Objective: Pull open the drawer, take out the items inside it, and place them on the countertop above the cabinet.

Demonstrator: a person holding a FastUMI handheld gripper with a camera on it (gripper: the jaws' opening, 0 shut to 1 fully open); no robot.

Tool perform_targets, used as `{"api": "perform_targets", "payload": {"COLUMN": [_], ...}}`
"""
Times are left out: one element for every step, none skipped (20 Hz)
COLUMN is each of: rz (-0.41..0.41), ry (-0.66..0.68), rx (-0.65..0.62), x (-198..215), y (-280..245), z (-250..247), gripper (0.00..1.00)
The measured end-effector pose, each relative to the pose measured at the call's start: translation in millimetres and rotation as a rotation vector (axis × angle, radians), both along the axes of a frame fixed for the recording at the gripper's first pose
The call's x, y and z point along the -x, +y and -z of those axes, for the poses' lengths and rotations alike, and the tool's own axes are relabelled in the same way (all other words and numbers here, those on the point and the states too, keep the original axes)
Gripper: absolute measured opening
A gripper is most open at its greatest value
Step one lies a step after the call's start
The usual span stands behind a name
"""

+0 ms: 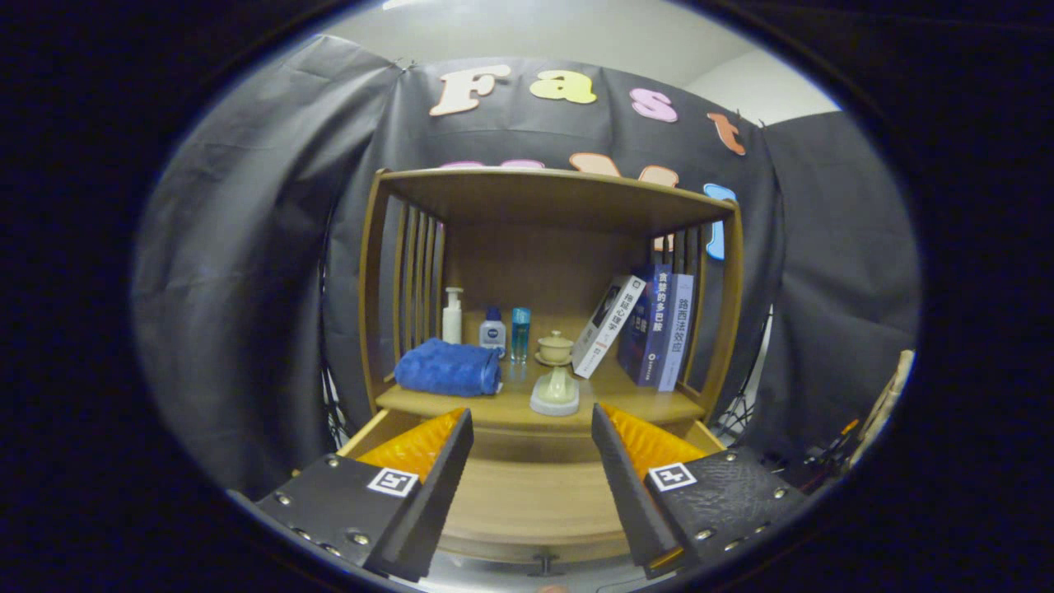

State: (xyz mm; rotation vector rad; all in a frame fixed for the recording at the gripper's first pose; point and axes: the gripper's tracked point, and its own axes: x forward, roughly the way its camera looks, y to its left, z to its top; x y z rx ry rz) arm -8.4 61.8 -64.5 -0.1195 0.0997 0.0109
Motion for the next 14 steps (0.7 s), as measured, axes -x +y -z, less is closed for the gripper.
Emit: {"api": "perform_targets", "payload": {"rz": [-0.009,-0.006,-0.003,-0.005,-0.002,0.002,0.006,0.013,0.022,0.024,0.025,0.021,0.012,-0.003], "ry": [-0.017,-0.038,-0.059,-0.075,-0.084,-0.095,-0.097,-0.101,-0.103,-0.099,-0.085,-0.068,-0.048,-0.016], "rx": [0.004,0.007,0.004,-0.002,-0.007,-0.014,-0.015,-0.016,-0.022,-0.035,-0.049,-0.065,-0.084,-0.094], "x": [5.3,11.1,16.8,21.4,26.8,31.4,36.8,41.9,47.2,53.0,59.4,66.6,72.1,76.8], "y": [1.7,-1.1,-5.4,-7.9,-11.0,-15.1,-19.5,-23.6,-28.1,-29.7,-29.2,-27.6,-24.4,-19.2], "z": [2.2,3.3,4.8,7.7,12.7,16.7,23.4,29.7,36.3,45.3,59.2,72.6,86.0,97.9], "gripper": [0.86,0.86,0.86,0.85,0.85,0.85,0.85,0.85,0.85,0.85,0.85,0.85,0.85,0.85]}}
